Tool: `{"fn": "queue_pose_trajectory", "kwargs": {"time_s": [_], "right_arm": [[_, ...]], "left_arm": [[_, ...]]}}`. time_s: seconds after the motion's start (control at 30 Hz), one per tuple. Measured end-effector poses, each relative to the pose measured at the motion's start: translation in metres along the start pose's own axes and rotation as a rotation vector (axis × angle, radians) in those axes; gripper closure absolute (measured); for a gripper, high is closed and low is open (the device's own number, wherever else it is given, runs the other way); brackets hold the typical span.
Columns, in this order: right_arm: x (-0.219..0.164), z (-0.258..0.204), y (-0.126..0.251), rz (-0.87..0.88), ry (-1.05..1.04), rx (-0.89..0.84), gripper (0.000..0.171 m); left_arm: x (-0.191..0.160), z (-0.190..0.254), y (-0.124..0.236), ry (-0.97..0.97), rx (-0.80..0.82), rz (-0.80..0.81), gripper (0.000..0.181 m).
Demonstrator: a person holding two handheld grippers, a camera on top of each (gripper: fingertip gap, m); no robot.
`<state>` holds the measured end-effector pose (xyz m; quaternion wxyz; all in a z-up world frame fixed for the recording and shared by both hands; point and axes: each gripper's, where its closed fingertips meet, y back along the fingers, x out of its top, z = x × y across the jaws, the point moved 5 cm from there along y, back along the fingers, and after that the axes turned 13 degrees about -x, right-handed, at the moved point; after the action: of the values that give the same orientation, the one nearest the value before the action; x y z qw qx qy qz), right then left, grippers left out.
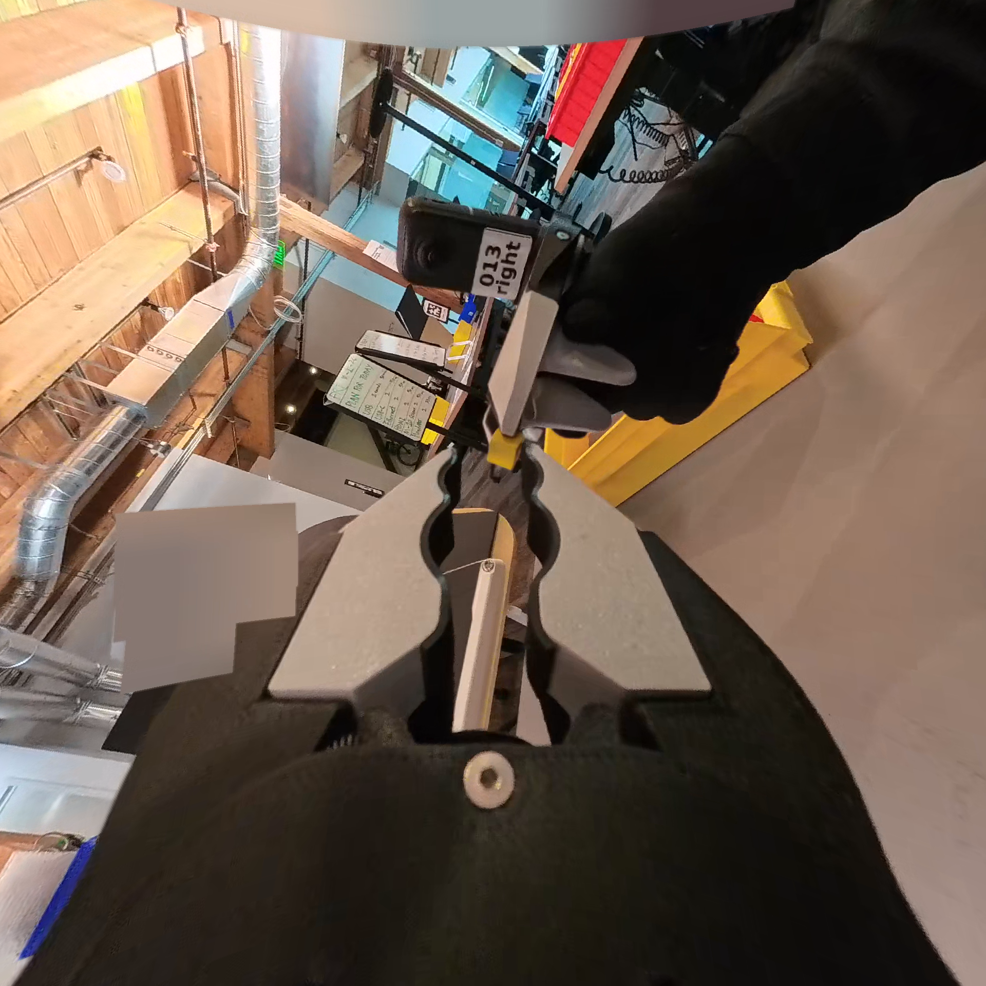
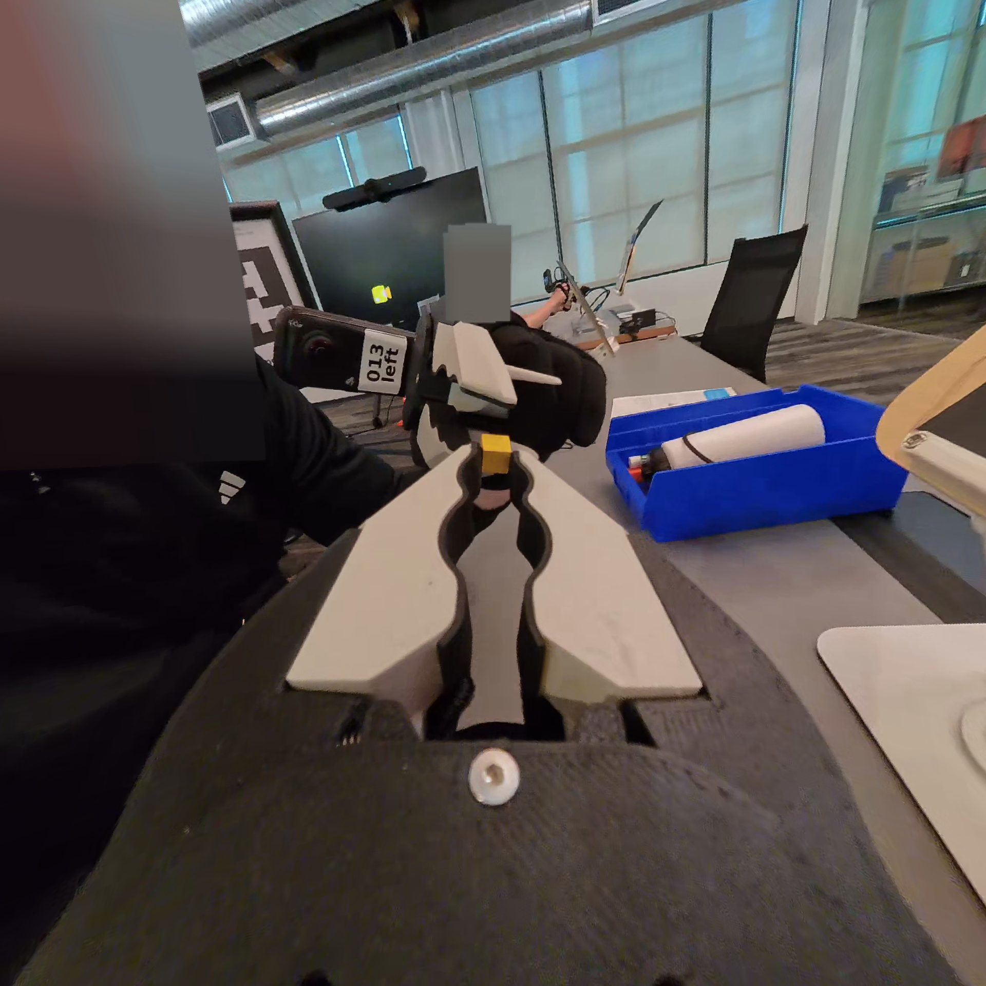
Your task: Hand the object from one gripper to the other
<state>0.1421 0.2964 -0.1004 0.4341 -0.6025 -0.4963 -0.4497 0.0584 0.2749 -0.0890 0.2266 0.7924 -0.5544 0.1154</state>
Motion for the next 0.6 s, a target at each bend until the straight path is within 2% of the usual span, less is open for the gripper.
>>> {"fn": "queue_pose_trajectory", "kwargs": {"time_s": [0.47,0.6], "right_arm": [[-0.0035,0.0039,0.0001,-0.030,0.001,-0.010,0.163],[0.0049,0.0088,0.0049,0.007,0.093,-0.130,0.147]], "left_arm": [[-0.0033,0.0073,-0.0045,-0.003,-0.055,-0.011,0.172],[-0.0066,0.0017,-0.0026,0.069,-0.049,0.015,0.173]]}}
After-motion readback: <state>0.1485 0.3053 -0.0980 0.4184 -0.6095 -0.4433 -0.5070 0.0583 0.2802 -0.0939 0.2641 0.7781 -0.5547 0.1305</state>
